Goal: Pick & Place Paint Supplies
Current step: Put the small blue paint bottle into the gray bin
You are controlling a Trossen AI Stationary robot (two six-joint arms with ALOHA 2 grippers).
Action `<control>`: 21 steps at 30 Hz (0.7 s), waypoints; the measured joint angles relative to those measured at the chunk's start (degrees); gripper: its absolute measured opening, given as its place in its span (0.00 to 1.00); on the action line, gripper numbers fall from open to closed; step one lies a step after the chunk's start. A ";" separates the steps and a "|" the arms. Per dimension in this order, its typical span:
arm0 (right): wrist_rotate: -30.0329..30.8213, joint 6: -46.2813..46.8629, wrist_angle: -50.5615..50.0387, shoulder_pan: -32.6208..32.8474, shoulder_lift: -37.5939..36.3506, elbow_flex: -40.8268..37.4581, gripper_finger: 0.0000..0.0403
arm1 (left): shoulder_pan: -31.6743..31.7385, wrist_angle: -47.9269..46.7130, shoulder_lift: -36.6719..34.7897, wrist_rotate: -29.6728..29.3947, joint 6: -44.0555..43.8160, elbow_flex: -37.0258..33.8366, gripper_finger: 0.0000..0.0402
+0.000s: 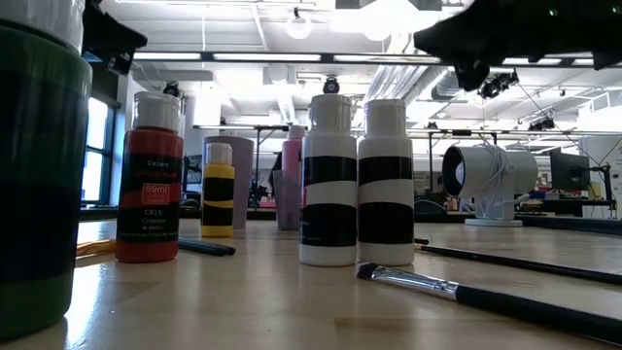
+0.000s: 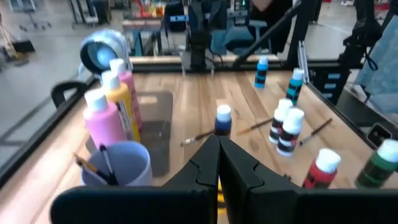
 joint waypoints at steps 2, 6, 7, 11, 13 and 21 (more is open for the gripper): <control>-0.02 0.89 -0.39 -0.04 -0.01 -0.24 0.12 | 0.02 -0.75 0.48 -0.02 0.75 0.00 0.01; -0.08 -1.43 -0.72 -0.45 -0.03 -0.28 0.12 | 0.02 -0.35 0.83 -0.23 0.65 0.00 0.01; -0.11 -2.16 -0.74 -0.63 -0.03 -0.32 0.12 | 0.02 -0.19 0.83 -0.24 0.67 0.00 0.01; -0.12 -2.50 -0.74 -1.74 -0.03 -0.35 0.12 | 0.02 -0.21 0.82 -0.24 0.15 0.00 0.01; -0.05 -1.90 -0.72 -2.38 -0.03 -0.35 0.12 | 0.02 -0.15 0.83 -0.24 -0.92 0.00 0.01; 0.09 -2.27 -0.12 -3.72 -0.03 -0.35 0.12 | 0.02 -0.25 0.83 -0.47 -1.56 0.00 0.01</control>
